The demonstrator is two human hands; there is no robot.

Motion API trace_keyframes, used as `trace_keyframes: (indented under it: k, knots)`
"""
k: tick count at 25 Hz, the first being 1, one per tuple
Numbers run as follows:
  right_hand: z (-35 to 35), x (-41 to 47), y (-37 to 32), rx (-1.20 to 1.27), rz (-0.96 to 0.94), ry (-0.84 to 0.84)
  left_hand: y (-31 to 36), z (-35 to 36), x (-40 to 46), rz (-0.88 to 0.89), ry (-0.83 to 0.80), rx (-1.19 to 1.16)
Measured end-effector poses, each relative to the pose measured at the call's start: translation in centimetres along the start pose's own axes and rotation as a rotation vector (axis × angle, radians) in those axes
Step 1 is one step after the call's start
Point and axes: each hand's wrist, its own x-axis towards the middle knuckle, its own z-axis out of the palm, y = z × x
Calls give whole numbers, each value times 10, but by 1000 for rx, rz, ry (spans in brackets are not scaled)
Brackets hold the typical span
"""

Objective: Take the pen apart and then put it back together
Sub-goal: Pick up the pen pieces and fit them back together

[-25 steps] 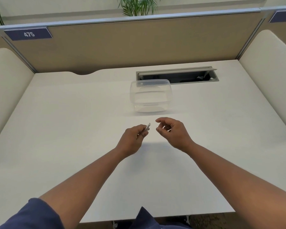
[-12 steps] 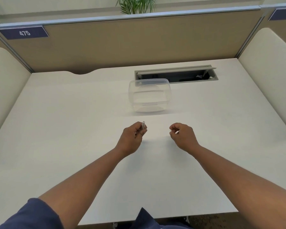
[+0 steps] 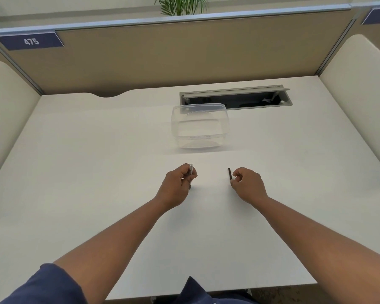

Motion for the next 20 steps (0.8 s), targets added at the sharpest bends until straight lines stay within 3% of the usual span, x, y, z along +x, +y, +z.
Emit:
trace_keyframes:
  k: [8,16,20]
  knots:
    - [5,3,-4,2,170,2,1,0,0,-6,7,-15]
    - [5,6,-6,-41,174,-12,1,0,-1,-19,-1,-3]
    - [5,-2,-8,98,128,-26,3,1,-2,-23,-7,12]
